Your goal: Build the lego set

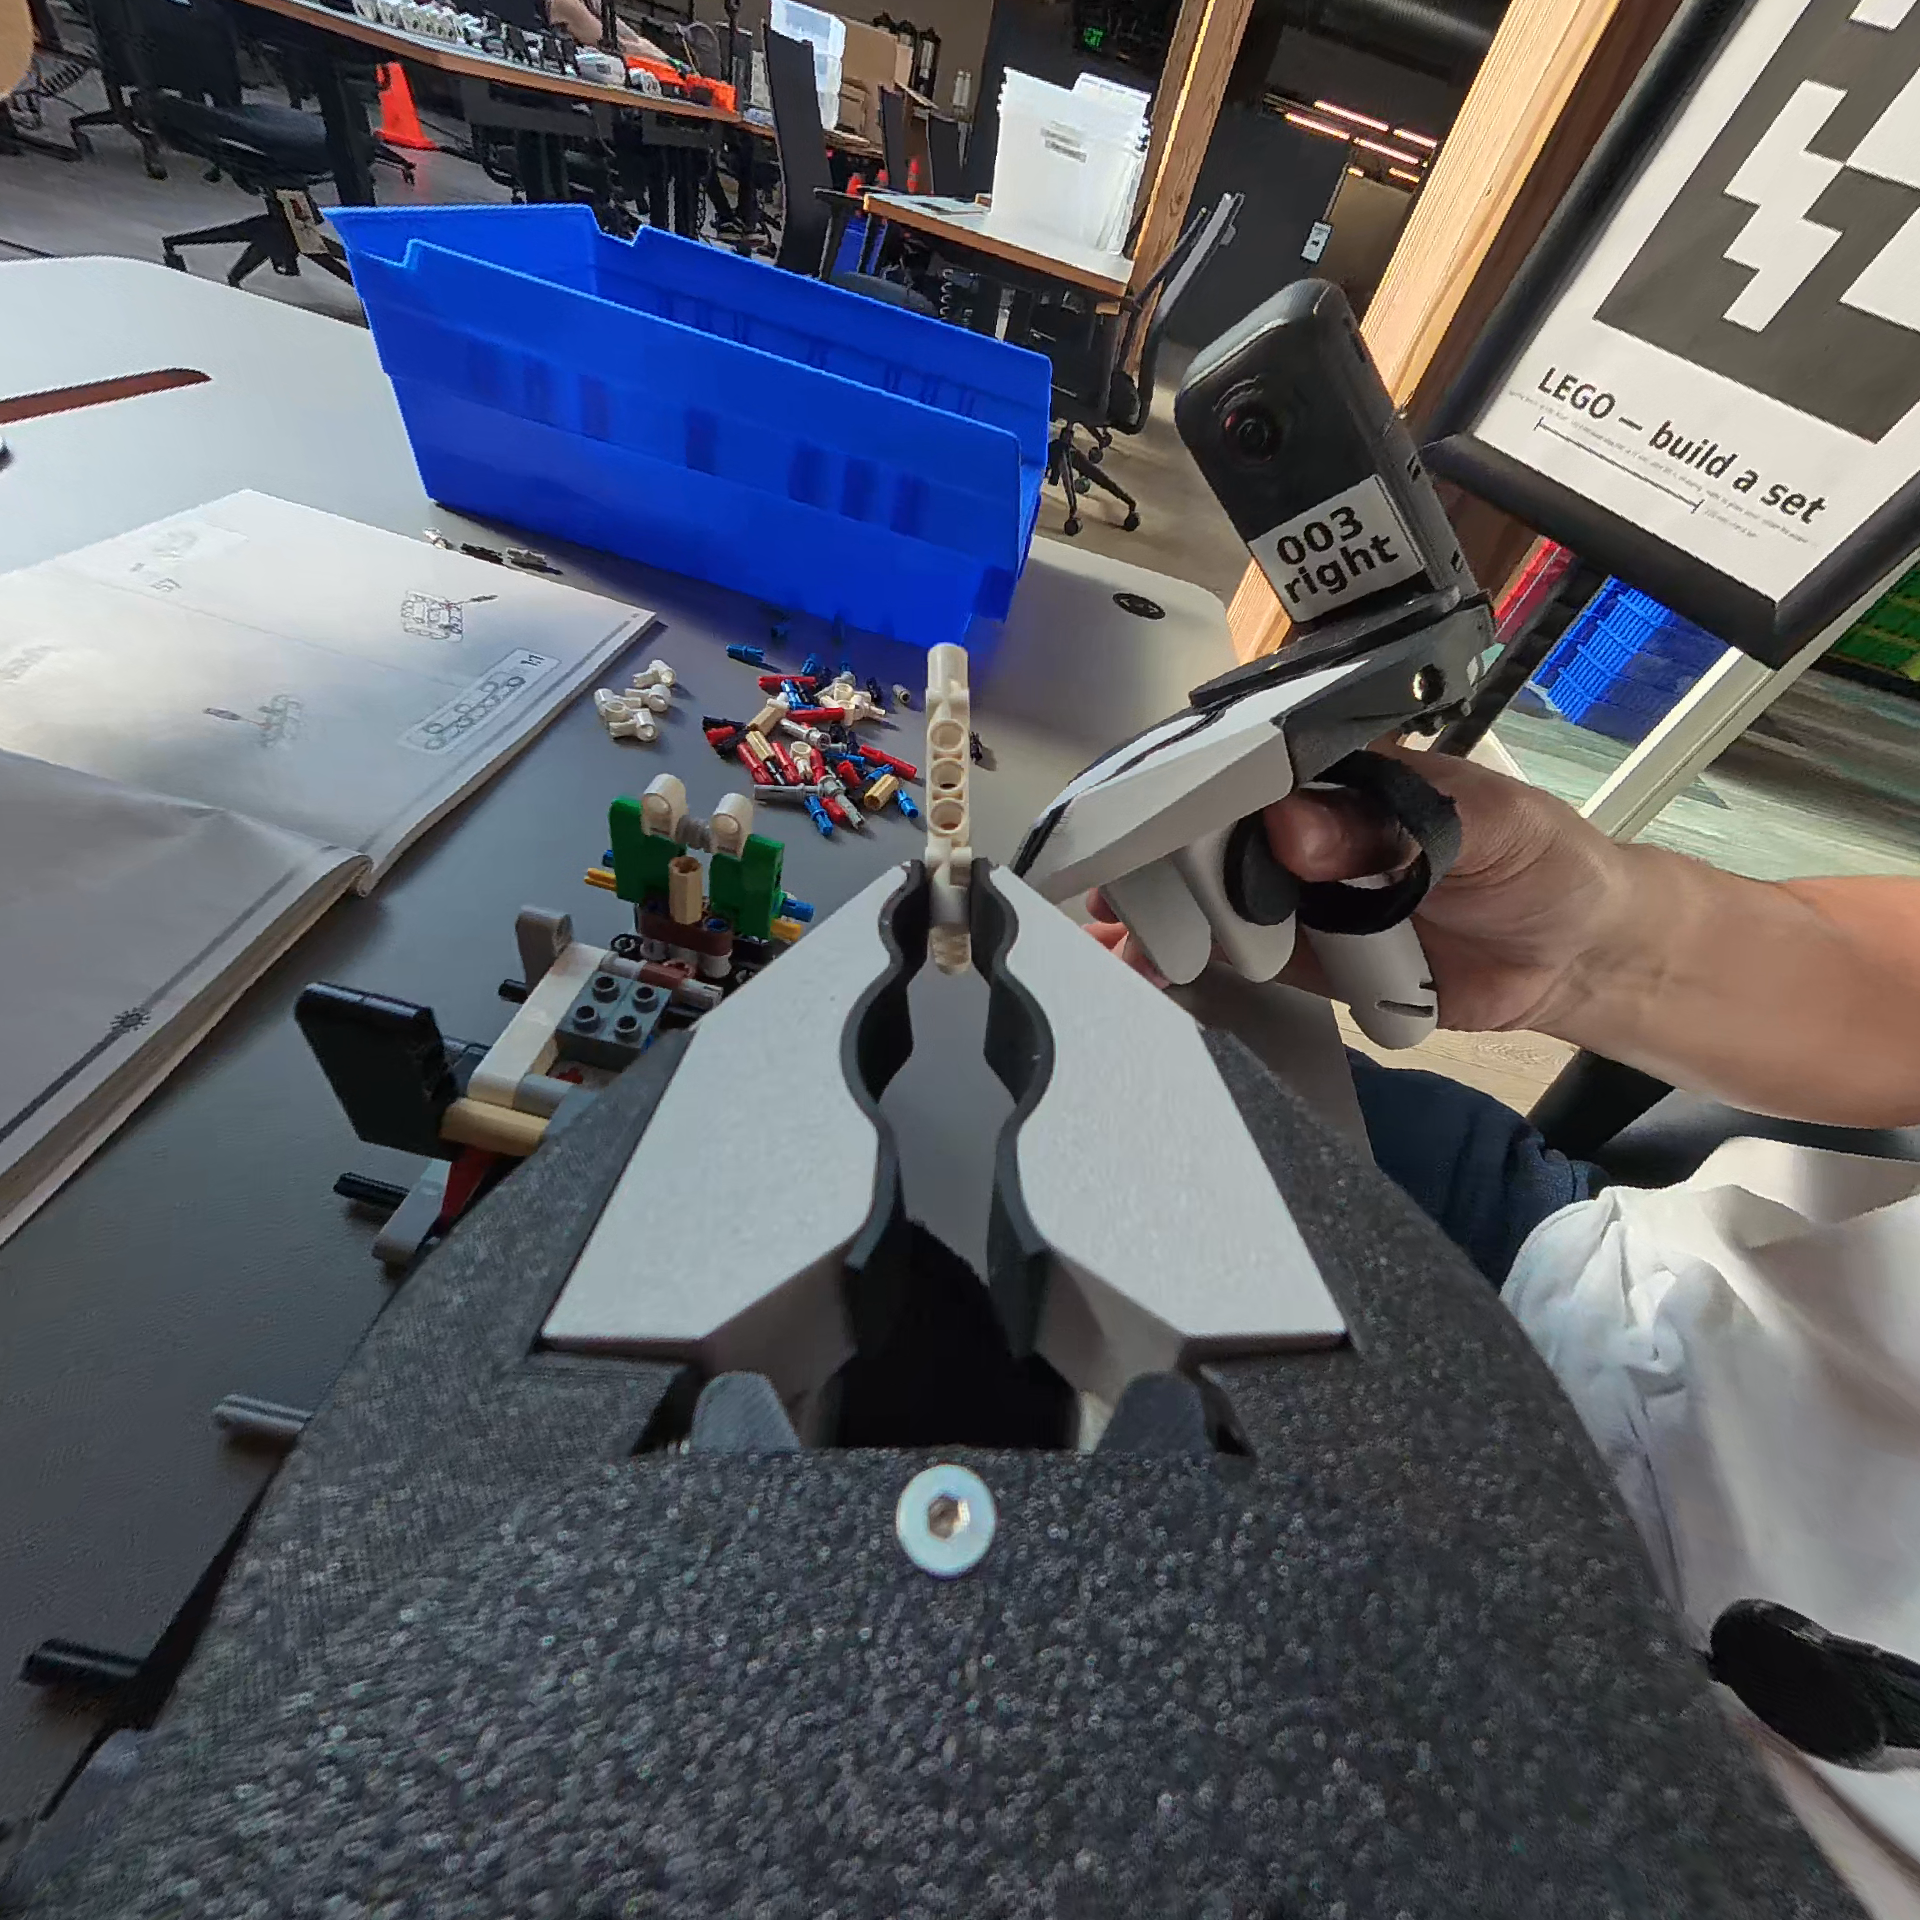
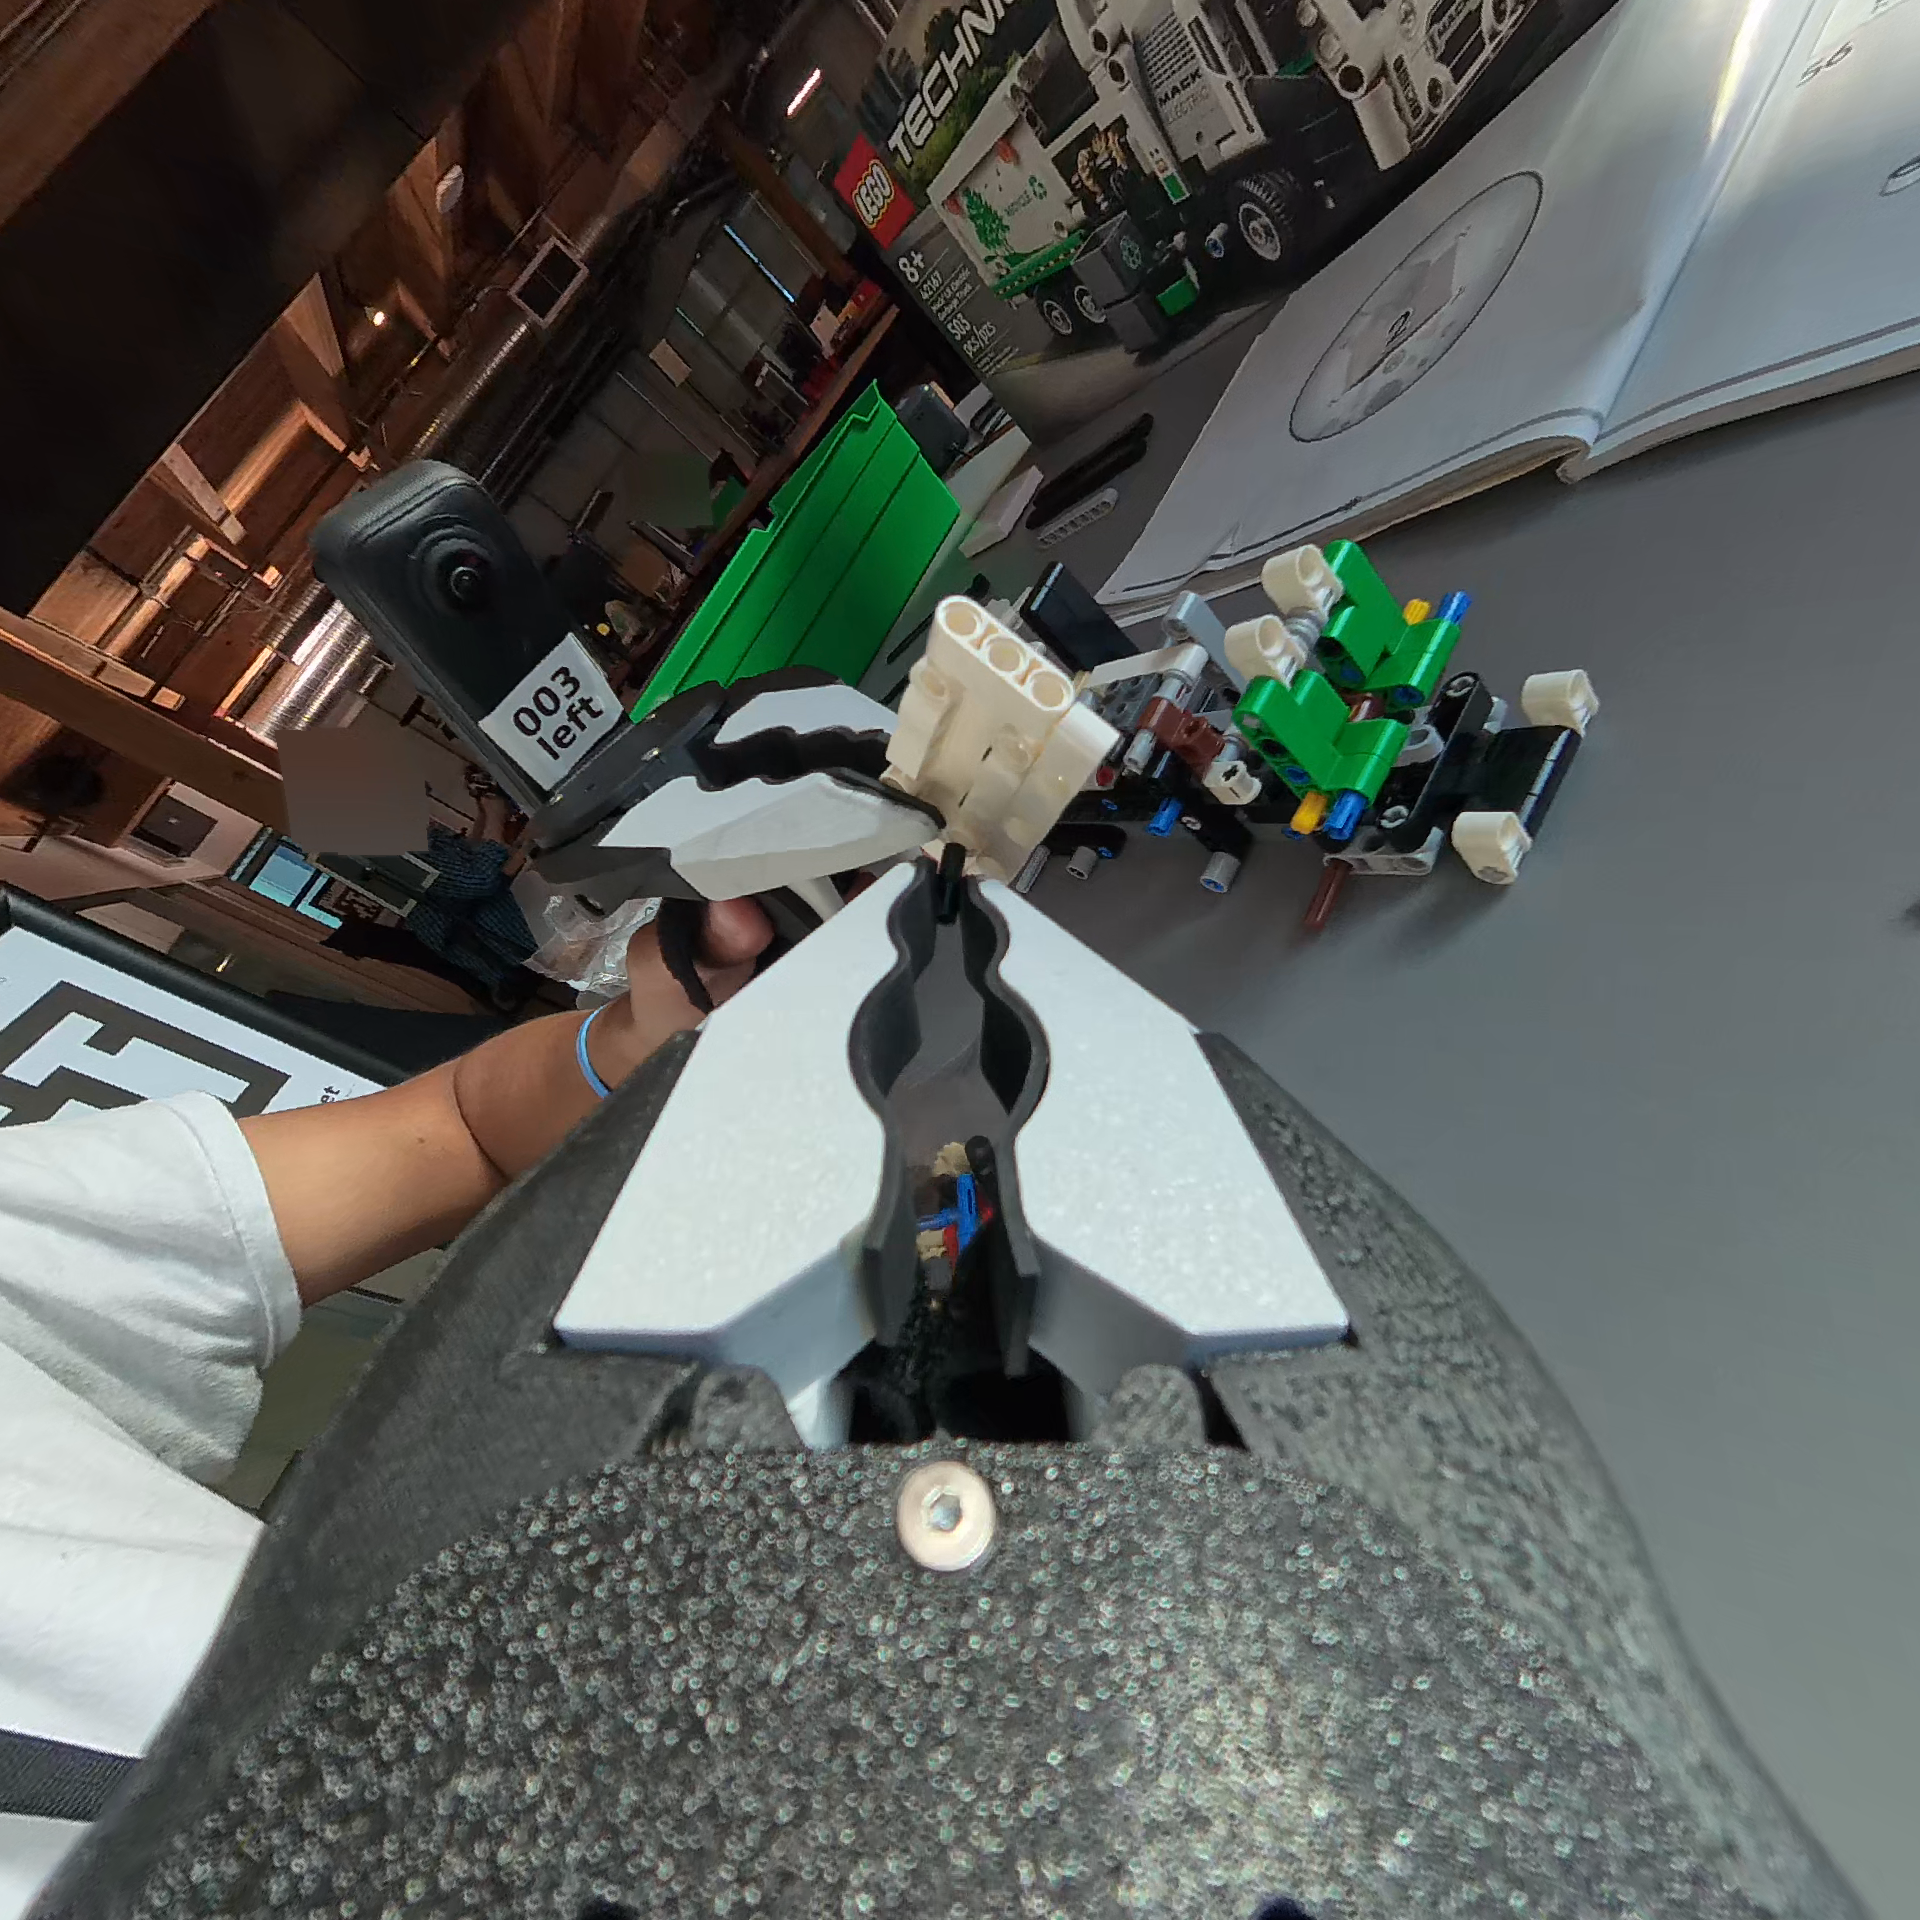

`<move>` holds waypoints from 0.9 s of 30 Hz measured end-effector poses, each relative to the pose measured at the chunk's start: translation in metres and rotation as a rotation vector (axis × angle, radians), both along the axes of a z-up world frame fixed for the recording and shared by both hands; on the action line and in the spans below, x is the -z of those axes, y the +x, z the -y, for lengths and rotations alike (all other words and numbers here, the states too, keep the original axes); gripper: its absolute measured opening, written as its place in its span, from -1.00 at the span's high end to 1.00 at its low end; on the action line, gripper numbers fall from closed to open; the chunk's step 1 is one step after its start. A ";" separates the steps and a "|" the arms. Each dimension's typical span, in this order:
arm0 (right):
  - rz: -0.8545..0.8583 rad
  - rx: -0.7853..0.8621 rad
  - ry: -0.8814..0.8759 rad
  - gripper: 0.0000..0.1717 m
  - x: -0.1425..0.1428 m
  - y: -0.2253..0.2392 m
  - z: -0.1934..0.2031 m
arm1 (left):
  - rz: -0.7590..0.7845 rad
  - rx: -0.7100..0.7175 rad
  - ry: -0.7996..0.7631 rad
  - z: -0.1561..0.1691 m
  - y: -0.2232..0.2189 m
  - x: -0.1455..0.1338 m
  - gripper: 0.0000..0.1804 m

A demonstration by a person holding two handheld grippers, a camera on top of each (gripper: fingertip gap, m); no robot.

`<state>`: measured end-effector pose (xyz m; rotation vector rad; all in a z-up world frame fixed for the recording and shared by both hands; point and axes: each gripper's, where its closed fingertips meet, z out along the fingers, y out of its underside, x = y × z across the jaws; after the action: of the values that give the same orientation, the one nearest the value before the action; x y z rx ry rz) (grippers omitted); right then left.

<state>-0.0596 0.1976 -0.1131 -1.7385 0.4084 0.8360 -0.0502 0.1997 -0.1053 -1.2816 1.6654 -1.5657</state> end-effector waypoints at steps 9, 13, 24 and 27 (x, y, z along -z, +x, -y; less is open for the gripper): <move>-0.024 0.033 0.011 0.97 0.000 0.005 0.000 | 0.016 -0.043 0.048 -0.001 0.002 0.001 0.94; -0.062 0.024 0.011 0.97 0.000 0.005 0.001 | 0.034 -0.059 0.116 0.000 0.002 0.002 0.94; -0.069 0.013 -0.002 0.97 0.002 0.004 0.000 | 0.028 -0.057 0.107 0.000 0.003 0.002 0.94; -0.071 0.008 -0.005 0.97 0.003 0.003 0.000 | 0.028 -0.055 0.102 0.001 0.002 0.002 0.94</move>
<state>-0.0562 0.1979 -0.1158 -1.7148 0.4650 0.8929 -0.0479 0.1991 -0.1070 -1.2371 1.6563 -1.4416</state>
